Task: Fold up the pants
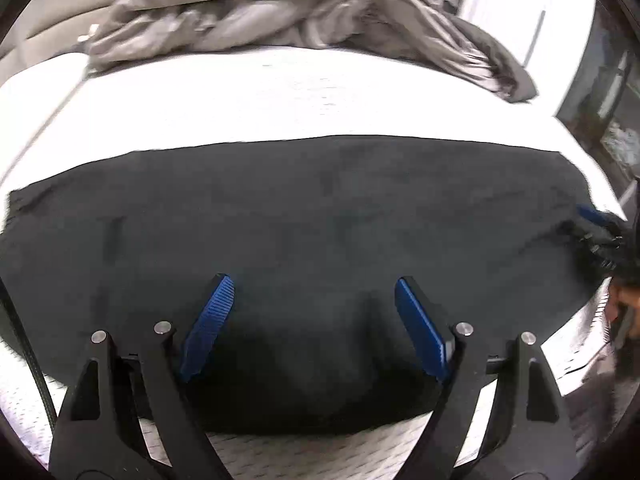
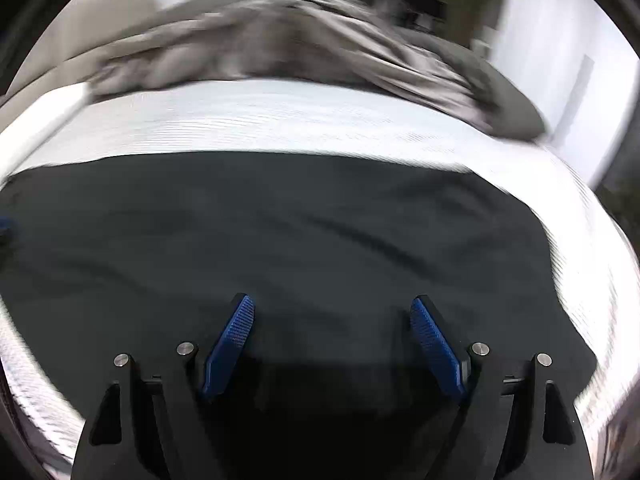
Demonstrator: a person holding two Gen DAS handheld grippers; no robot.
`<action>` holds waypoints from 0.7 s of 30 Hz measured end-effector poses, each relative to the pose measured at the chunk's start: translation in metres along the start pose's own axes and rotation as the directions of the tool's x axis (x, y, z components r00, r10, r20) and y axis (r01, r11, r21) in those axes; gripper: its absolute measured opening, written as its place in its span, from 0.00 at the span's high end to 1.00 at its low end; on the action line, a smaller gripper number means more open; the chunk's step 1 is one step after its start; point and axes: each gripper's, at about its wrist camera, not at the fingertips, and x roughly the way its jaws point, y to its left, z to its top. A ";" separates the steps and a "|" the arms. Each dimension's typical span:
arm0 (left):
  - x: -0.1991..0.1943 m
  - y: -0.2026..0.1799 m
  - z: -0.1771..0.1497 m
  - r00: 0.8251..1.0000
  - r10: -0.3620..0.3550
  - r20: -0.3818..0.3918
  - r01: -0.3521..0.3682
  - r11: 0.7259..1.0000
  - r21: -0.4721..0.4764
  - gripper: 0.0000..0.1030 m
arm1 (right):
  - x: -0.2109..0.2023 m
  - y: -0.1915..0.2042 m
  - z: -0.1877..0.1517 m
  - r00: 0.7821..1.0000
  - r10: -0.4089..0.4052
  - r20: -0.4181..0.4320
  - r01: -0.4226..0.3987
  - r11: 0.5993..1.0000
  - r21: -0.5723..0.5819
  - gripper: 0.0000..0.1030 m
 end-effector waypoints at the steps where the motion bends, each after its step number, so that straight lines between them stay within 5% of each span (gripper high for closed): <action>1: 0.005 -0.012 0.005 1.000 -0.019 -0.008 0.019 1.000 0.013 0.21 | 0.005 0.019 0.010 0.999 0.047 -0.004 -0.047 0.999 -0.020 0.19; 4: 0.030 -0.045 0.016 0.997 0.023 -0.077 -0.018 0.998 0.068 0.21 | 0.012 0.084 0.025 0.984 0.172 -0.037 -0.174 0.980 -0.092 0.19; 8: 0.053 -0.051 0.024 0.985 0.139 -0.106 -0.130 0.987 0.091 0.20 | 0.028 0.126 0.040 0.978 0.187 -0.094 -0.202 0.960 -0.194 0.19; 11: 0.045 -0.026 0.019 0.981 0.166 -0.100 -0.165 0.986 0.017 0.20 | 0.046 0.111 0.049 0.995 -0.023 -0.092 -0.001 0.968 -0.250 0.19; 13: 0.037 -0.005 0.013 0.974 0.210 -0.082 -0.211 0.977 -0.007 0.19 | 0.056 0.081 0.049 0.991 -0.092 -0.099 0.071 0.978 -0.198 0.16; 17: -0.001 0.016 -0.005 0.992 0.124 -0.032 -0.125 0.991 -0.050 0.19 | 0.048 0.027 0.045 0.986 -0.113 -0.120 0.108 0.993 -0.049 0.16; 21: -0.048 0.032 -0.025 0.992 0.117 0.045 -0.114 0.991 -0.070 0.19 | 0.033 0.029 0.042 0.994 -0.062 -0.094 0.059 0.998 -0.029 0.16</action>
